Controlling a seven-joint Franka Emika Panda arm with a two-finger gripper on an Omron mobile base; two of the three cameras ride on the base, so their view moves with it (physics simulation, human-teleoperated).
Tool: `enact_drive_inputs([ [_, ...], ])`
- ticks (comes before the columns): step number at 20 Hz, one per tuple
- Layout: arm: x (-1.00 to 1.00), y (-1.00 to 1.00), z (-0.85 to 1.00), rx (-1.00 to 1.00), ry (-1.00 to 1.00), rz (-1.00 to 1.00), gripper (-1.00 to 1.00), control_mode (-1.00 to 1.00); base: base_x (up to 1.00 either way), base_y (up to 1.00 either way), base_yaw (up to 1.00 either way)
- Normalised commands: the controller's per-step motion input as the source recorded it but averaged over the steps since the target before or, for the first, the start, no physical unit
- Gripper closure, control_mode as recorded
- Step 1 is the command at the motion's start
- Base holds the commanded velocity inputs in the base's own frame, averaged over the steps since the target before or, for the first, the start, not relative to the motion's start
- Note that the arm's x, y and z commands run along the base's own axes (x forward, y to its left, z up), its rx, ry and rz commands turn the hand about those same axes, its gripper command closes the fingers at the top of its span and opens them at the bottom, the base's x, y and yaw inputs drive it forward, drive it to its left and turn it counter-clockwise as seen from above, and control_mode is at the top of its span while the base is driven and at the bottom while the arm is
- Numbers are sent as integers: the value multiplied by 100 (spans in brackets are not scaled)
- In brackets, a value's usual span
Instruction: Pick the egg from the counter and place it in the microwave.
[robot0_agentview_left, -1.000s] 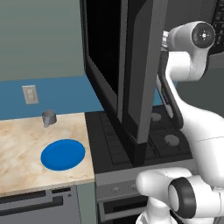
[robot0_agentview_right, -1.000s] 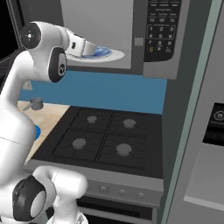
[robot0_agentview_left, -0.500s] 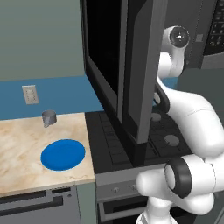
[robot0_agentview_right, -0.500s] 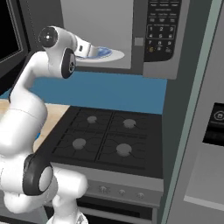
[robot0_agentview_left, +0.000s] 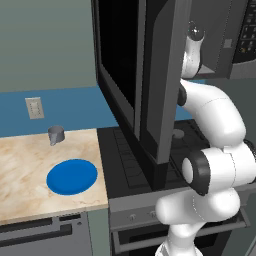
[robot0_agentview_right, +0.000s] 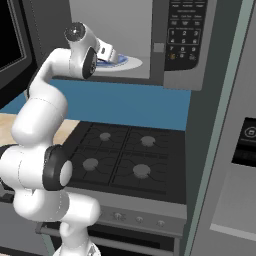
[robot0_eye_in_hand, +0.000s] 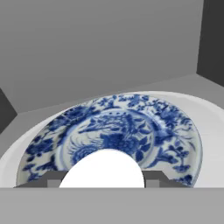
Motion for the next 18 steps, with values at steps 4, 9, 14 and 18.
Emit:
enact_drive_inputs([
  [4, 44, 2, -9, -3, 22, 7, 100, -100, 0, 0, 0],
  [9, 59, 0, -22, -1, 3, 7, 100, -100, 0, 0, 0],
  [14, 58, 0, -20, 0, 0, 5, 100, -100, 0, 0, 0],
  [18, 18, 0, -31, -2, 1, 4, 100, -100, 0, 0, 0],
])
